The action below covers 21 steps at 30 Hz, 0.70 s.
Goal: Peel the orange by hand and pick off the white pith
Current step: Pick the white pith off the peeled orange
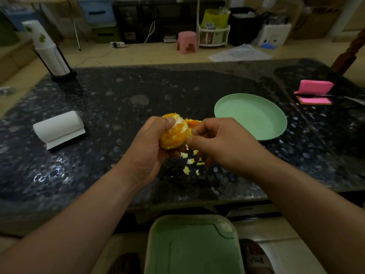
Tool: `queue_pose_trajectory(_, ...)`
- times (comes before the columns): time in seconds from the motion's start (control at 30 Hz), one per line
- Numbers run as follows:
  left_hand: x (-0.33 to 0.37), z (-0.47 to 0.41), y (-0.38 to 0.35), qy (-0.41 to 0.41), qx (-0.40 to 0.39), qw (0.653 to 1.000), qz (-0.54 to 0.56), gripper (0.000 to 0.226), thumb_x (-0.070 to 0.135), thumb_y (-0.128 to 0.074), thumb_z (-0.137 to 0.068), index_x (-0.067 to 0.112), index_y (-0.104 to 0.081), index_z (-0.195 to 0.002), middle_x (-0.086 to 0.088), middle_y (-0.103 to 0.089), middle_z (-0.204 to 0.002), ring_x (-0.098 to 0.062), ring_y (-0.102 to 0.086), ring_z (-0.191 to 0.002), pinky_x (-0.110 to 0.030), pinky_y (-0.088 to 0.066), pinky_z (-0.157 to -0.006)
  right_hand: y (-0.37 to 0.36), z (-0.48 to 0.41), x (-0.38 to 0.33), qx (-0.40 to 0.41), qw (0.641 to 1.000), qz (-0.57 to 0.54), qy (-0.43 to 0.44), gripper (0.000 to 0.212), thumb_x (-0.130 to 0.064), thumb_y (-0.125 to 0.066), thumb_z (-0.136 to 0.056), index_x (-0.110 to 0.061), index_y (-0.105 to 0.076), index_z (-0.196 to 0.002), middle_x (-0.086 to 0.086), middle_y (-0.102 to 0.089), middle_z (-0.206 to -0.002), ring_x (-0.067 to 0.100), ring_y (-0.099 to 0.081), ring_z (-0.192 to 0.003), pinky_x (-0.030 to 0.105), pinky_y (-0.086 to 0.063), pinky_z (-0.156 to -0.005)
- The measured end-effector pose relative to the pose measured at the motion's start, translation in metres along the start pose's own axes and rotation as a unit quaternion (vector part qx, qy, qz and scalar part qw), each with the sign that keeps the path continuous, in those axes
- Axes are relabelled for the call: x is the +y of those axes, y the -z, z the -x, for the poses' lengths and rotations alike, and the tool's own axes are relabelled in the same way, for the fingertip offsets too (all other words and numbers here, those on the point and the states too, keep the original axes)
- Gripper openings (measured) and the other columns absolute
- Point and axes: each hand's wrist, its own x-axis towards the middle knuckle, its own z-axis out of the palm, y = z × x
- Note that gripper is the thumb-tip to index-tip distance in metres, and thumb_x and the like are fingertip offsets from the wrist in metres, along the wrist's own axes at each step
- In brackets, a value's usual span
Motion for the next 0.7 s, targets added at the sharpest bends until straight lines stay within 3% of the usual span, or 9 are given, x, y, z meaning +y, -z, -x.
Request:
queue_pose_trajectory(0.1,-0.001,0.000,0.000,-0.004,-0.003,1.000,-0.021,0.039,0.039,-0.065,-0.085,0.013,-0.060,-0.113,-0.019,-0.065,-0.119,-0.030,-0.067,-0.091,-0.037,-0.054,-0.065,0.000,0.000,0.000,0.000,1.000,0.002,0.002,0.013,-0.024,-0.076,-0.096,-0.016,-0.075,-0.086,0.007,-0.075,-0.076,0.015,-0.070,-0.059,0.026,-0.060,-0.056)
queue_pose_trajectory(0.23,-0.003,0.002,-0.001,-0.022,-0.009,0.998,-0.061,0.031,0.040,-0.064,-0.085,0.019,-0.058,-0.107,-0.014,-0.065,-0.113,-0.028,-0.067,-0.091,-0.038,-0.055,-0.067,-0.002,-0.001,0.000,0.009,1.000,0.002,-0.004,0.014,-0.019,-0.074,-0.095,-0.014,-0.076,-0.083,0.009,-0.076,-0.077,0.027,-0.074,-0.070,0.037,-0.064,-0.061)
queue_pose_trajectory(0.43,-0.004,0.005,-0.006,-0.029,-0.009,0.997,-0.066,0.028,0.039,-0.064,-0.085,0.019,-0.057,-0.103,-0.006,-0.068,-0.100,-0.023,-0.067,-0.085,-0.039,-0.055,-0.067,-0.004,0.001,0.001,0.019,0.999,-0.029,-0.031,0.012,-0.013,-0.073,-0.091,-0.005,-0.073,-0.082,0.016,-0.072,-0.075,0.017,-0.065,-0.061,0.039,-0.062,-0.061)
queue_pose_trajectory(0.53,-0.003,0.006,-0.009,-0.008,-0.008,0.999,-0.041,0.041,0.039,-0.064,-0.085,0.010,-0.059,-0.113,-0.015,-0.067,-0.106,-0.027,-0.067,-0.082,-0.037,-0.055,-0.064,-0.005,0.000,0.002,0.032,0.997,-0.060,-0.038,0.010,-0.010,-0.072,-0.090,-0.003,-0.070,-0.084,0.019,-0.072,-0.077,0.017,-0.061,-0.060,0.037,-0.055,-0.059)
queue_pose_trajectory(0.6,0.000,0.006,-0.010,0.021,-0.017,1.000,0.001,0.056,0.039,-0.063,-0.084,0.003,-0.059,-0.126,-0.017,-0.070,-0.099,-0.027,-0.066,-0.072,-0.033,-0.053,-0.057,-0.004,-0.002,0.005,0.046,0.997,-0.063,-0.029,0.009,-0.012,-0.072,-0.090,-0.004,-0.069,-0.086,0.022,-0.070,-0.080,0.018,-0.058,-0.061,0.037,-0.049,-0.057)
queue_pose_trajectory(0.7,0.004,0.008,-0.009,0.052,-0.048,0.996,0.047,0.053,0.038,-0.061,-0.086,0.004,-0.060,-0.126,-0.015,-0.071,-0.091,-0.027,-0.063,-0.067,-0.031,-0.051,-0.055,0.000,-0.005,0.009,0.056,0.997,-0.043,-0.009,0.007,-0.015,-0.071,-0.095,-0.014,-0.072,-0.088,0.009,-0.073,-0.076,0.018,-0.061,-0.063,0.038,-0.050,-0.058)
